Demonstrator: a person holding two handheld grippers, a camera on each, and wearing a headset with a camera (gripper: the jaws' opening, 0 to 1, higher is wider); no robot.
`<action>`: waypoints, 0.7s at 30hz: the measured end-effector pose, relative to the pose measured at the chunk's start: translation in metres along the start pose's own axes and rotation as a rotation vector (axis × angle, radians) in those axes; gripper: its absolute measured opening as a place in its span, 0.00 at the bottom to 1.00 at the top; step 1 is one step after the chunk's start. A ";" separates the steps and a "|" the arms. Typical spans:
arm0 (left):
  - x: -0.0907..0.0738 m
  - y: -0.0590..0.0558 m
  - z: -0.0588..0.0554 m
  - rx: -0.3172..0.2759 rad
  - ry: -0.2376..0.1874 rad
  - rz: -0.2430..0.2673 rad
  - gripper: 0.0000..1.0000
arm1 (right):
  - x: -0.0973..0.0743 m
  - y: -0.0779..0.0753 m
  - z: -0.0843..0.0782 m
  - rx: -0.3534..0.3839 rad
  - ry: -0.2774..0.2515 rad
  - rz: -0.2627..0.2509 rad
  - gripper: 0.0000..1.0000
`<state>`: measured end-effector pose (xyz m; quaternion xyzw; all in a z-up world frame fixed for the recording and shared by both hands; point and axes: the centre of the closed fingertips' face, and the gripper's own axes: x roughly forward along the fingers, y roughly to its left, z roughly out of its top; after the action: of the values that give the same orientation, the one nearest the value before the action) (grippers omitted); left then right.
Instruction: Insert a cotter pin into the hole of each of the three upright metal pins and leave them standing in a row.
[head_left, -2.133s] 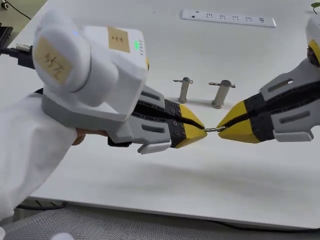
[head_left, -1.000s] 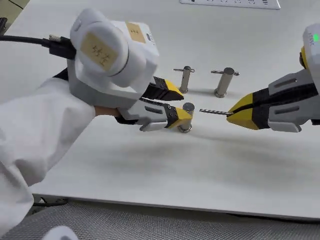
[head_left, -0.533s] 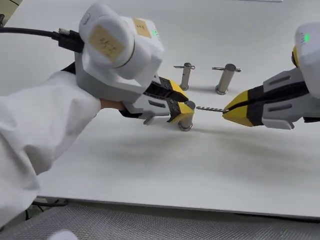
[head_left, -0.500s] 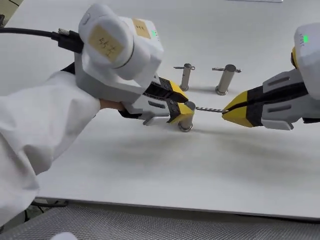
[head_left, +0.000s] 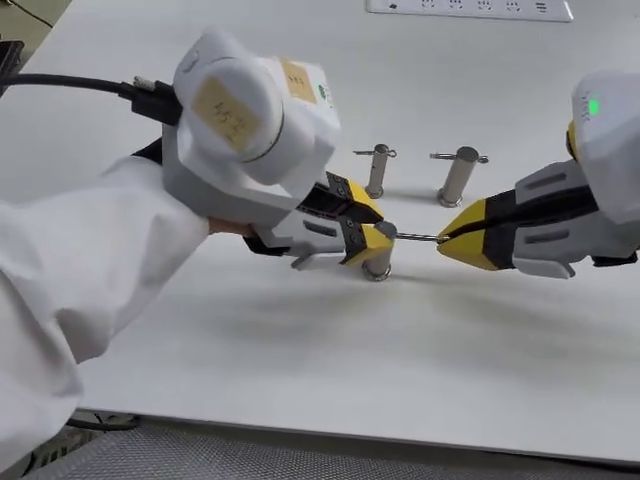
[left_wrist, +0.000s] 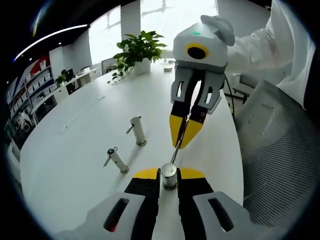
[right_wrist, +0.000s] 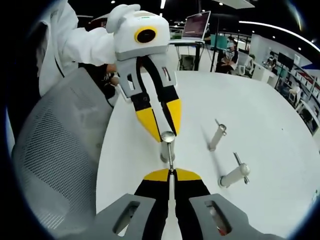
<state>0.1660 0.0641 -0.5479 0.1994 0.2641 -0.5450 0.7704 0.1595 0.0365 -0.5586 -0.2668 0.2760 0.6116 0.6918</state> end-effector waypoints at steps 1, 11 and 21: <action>0.000 0.000 0.000 0.000 0.000 0.000 0.10 | 0.001 0.000 0.001 -0.001 -0.005 0.001 0.00; 0.002 0.002 0.000 0.009 0.013 -0.001 0.10 | 0.016 -0.002 0.012 -0.006 -0.035 0.007 0.00; 0.003 0.003 0.000 0.028 0.024 0.001 0.10 | 0.020 -0.005 0.013 -0.099 0.010 0.011 0.00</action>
<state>0.1693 0.0625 -0.5494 0.2168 0.2654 -0.5459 0.7645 0.1667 0.0589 -0.5631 -0.3020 0.2503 0.6272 0.6729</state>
